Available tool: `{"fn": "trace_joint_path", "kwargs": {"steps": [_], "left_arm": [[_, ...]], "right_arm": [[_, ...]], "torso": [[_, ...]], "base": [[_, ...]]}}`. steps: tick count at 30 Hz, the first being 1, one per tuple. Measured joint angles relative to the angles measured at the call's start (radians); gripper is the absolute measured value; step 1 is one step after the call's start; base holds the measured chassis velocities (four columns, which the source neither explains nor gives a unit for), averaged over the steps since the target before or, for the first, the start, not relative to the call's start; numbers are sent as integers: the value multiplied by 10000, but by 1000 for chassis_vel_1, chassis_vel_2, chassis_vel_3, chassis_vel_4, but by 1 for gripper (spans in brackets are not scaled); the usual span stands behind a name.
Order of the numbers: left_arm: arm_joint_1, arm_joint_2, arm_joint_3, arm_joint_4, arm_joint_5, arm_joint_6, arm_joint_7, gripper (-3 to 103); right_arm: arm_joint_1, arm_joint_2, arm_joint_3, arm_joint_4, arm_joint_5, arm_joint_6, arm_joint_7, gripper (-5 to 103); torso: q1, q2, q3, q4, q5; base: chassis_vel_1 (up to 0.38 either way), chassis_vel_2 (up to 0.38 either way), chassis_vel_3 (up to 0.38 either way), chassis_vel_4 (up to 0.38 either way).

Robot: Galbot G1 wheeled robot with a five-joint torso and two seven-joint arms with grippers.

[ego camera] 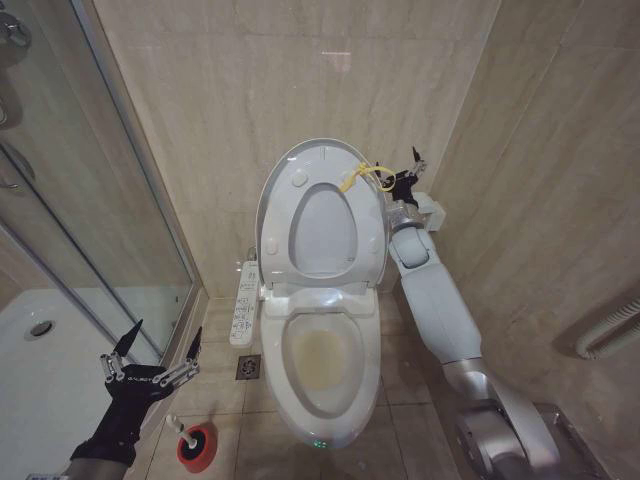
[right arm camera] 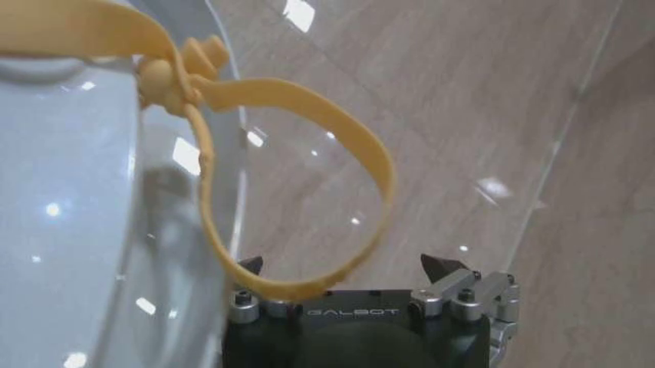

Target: Open the toilet lid, clean the toilet bowl with a toilet brush, close the toilet lid, and flush.

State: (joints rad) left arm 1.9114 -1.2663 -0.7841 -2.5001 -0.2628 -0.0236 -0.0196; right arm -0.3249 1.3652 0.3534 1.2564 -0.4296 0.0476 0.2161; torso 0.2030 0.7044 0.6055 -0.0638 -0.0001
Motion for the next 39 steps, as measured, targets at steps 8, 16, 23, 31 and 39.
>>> {"fn": "trace_joint_path", "kwargs": {"steps": [8,16,23,31,39], "left_arm": [[0,0,0,0,0,0,1,100],[0,0,0,0,0,0,0,100],[-1,0,-1,0,0,0,-1,100],[0,0,1,0,0,0,1,100],[0,1,1,0,0,0,1,100]], "right_arm": [[-1197,-695,-259,1640,275,-911,-601,100],[-2740,-1280,-555,4021,1501,-1691,-841,100],[-4086,-1962,-154,5759,2702,-2641,-715,100],[-6965,-2379,1179,7773,4855,-3237,-197,100],[-9030,-2063,1949,9788,7601,-4083,180,100]], "torso": [[-1,1,-2,-11,2],[-2,1,-2,-6,3],[-1,0,-2,12,1],[-2,1,-2,-7,3],[-2,1,-2,-7,2]], "base": [[0,0,0,0],[0,0,0,0],[0,0,0,0],[0,0,0,0],[0,0,0,0]]}}
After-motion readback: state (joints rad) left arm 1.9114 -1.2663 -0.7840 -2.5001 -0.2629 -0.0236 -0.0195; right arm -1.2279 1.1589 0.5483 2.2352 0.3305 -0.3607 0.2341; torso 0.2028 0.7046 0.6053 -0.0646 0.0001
